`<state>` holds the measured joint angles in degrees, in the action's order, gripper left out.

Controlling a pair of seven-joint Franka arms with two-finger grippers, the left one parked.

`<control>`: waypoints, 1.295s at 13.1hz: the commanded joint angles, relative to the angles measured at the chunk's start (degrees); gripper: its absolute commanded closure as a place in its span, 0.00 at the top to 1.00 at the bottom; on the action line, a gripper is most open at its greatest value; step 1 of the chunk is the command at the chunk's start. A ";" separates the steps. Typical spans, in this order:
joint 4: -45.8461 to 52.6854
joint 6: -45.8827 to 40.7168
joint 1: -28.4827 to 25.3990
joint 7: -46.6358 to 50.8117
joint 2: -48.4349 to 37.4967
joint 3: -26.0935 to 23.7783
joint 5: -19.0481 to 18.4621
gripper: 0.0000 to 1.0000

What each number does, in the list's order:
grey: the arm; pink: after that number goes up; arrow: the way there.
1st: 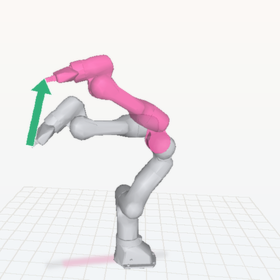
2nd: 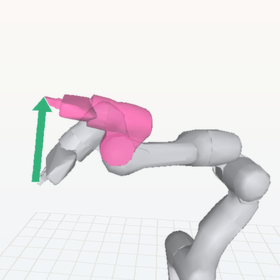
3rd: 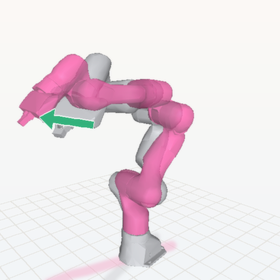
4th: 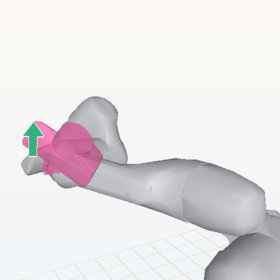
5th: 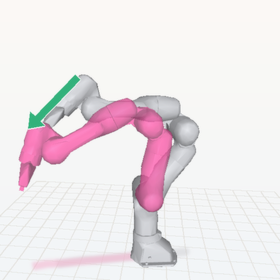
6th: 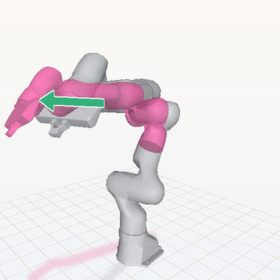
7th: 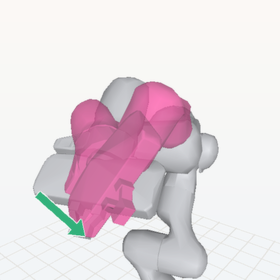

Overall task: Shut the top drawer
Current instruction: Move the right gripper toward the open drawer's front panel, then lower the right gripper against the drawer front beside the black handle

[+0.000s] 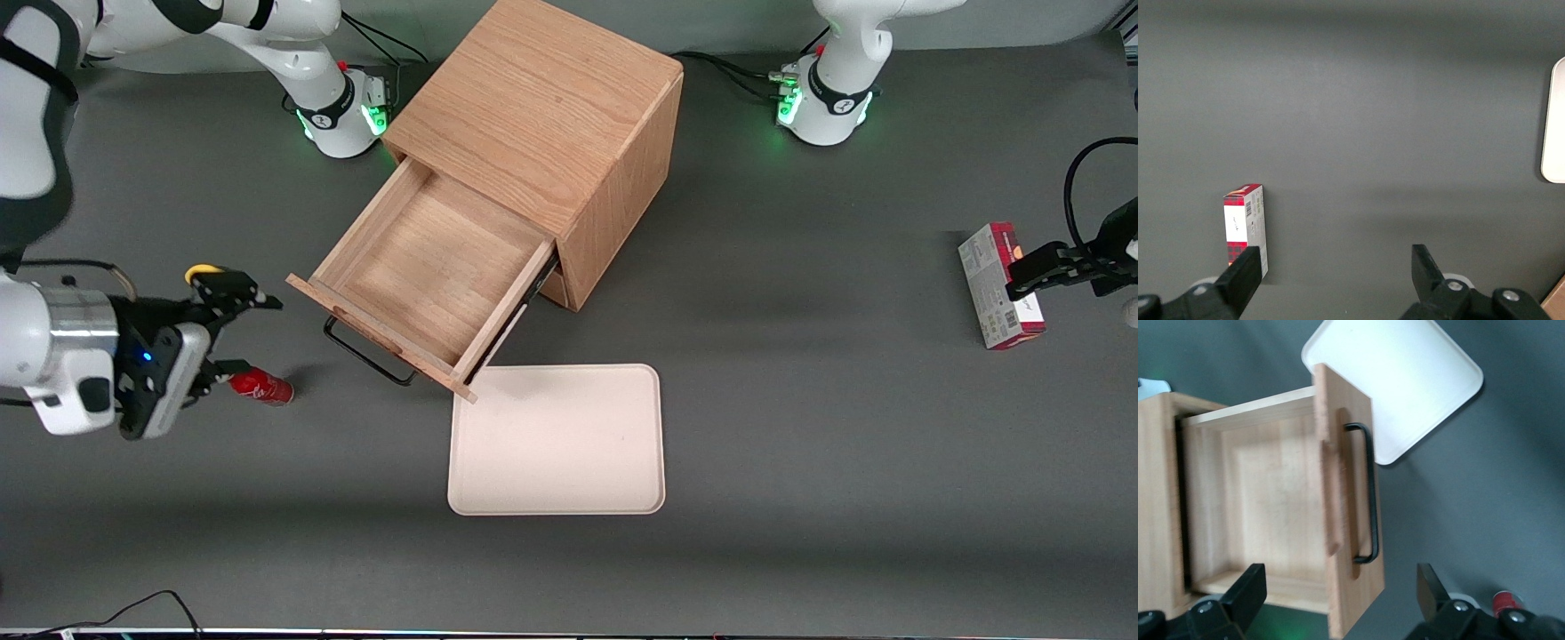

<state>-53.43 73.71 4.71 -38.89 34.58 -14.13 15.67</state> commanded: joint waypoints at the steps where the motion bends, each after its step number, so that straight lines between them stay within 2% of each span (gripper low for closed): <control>1: -5.26 4.49 -0.49 0.57 -1.09 0.25 -1.26 1.00; 5: -17.12 13.37 -0.23 0.13 -5.56 -0.10 -1.26 1.00; 11: -29.43 23.82 -0.41 -0.40 -10.40 -0.37 -1.17 1.00; 17: -33.39 29.10 -0.41 -0.22 -9.79 -0.37 -1.08 1.00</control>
<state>-83.19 100.08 4.30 -38.93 26.49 -14.57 15.07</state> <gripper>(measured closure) 0.000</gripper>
